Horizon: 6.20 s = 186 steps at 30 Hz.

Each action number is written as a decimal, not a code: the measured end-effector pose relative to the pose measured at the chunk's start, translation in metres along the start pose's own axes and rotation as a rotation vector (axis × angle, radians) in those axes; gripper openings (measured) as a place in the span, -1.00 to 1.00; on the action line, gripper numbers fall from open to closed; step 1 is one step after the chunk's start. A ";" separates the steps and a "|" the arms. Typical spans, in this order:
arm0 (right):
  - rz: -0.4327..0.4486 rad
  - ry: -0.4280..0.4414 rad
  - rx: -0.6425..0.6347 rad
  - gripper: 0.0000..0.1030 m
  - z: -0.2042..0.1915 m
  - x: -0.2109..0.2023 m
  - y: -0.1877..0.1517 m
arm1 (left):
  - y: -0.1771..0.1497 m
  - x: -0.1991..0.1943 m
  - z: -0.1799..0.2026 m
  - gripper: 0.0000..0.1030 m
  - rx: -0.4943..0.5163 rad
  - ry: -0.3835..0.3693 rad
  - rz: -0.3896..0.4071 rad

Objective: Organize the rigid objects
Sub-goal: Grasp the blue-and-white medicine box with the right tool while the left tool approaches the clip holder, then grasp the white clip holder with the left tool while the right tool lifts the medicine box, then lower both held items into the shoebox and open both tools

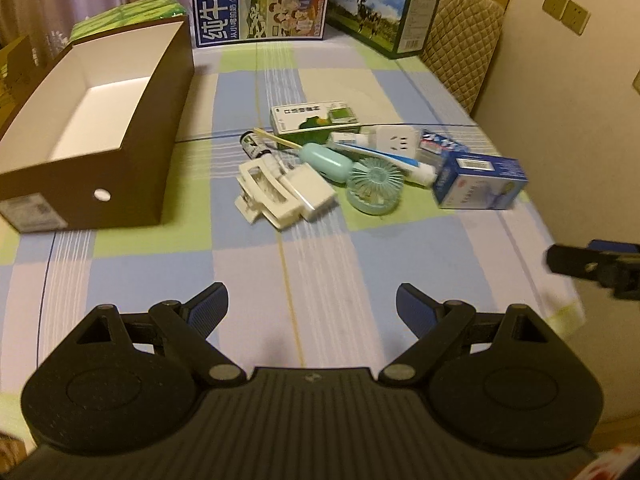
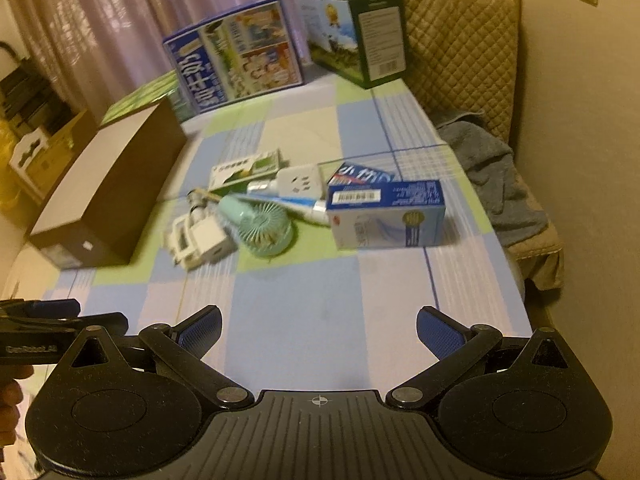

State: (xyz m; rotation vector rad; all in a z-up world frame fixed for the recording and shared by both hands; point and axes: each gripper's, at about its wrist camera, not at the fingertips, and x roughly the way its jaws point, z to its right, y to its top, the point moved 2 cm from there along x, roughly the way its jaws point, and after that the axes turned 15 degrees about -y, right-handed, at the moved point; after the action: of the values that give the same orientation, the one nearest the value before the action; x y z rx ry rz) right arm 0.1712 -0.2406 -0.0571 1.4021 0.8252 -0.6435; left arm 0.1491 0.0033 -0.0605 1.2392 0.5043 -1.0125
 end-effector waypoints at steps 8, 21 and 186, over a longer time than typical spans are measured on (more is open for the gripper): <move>-0.021 -0.050 0.054 0.96 -0.005 0.019 0.019 | 0.023 0.047 -0.037 0.68 0.013 0.006 -0.046; -0.049 -0.108 0.090 0.96 -0.008 0.037 0.034 | 0.042 0.101 -0.074 0.63 0.018 0.024 -0.038; -0.075 0.013 -0.361 -0.13 -0.434 0.171 0.116 | 0.124 -0.002 -0.347 -0.30 -0.186 0.165 0.008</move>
State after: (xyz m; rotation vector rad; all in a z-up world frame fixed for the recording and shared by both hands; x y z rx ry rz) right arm 0.3137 0.2141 -0.1201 1.0529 0.9550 -0.5120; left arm 0.3208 0.3281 -0.0954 1.1622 0.7055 -0.8406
